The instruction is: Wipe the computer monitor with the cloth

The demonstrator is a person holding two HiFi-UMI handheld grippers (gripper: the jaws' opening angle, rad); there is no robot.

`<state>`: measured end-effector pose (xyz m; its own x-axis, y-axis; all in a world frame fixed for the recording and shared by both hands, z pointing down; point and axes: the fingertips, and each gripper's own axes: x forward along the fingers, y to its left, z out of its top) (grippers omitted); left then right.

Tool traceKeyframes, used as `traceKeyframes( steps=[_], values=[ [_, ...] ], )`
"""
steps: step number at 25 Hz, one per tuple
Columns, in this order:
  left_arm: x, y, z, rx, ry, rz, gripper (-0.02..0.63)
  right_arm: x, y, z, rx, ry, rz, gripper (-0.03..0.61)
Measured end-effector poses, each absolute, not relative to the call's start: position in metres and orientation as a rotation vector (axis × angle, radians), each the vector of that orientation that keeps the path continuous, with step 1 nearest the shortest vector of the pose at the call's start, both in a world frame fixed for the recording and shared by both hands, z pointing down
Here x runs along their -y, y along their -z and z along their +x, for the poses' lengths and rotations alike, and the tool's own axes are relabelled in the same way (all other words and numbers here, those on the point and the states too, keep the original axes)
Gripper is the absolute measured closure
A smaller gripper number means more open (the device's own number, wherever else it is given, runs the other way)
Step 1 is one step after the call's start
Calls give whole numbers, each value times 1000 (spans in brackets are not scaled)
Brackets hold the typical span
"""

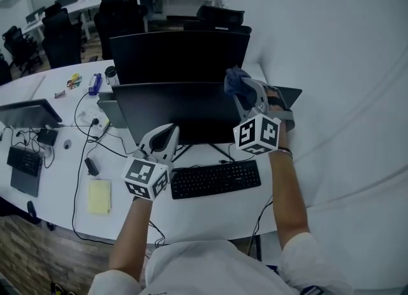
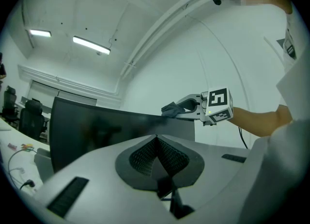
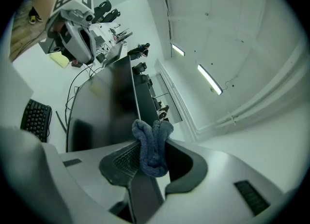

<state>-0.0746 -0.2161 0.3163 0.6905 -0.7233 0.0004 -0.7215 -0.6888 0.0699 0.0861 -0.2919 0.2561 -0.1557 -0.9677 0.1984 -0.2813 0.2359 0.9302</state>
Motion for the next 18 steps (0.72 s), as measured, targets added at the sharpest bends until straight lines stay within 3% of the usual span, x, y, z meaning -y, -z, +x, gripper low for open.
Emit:
traceKeyframes(
  steps=[18],
  values=[
    [212, -313, -163, 1295, 94, 2786, 603, 292, -260, -77, 1770, 1067, 1092, 434]
  ],
)
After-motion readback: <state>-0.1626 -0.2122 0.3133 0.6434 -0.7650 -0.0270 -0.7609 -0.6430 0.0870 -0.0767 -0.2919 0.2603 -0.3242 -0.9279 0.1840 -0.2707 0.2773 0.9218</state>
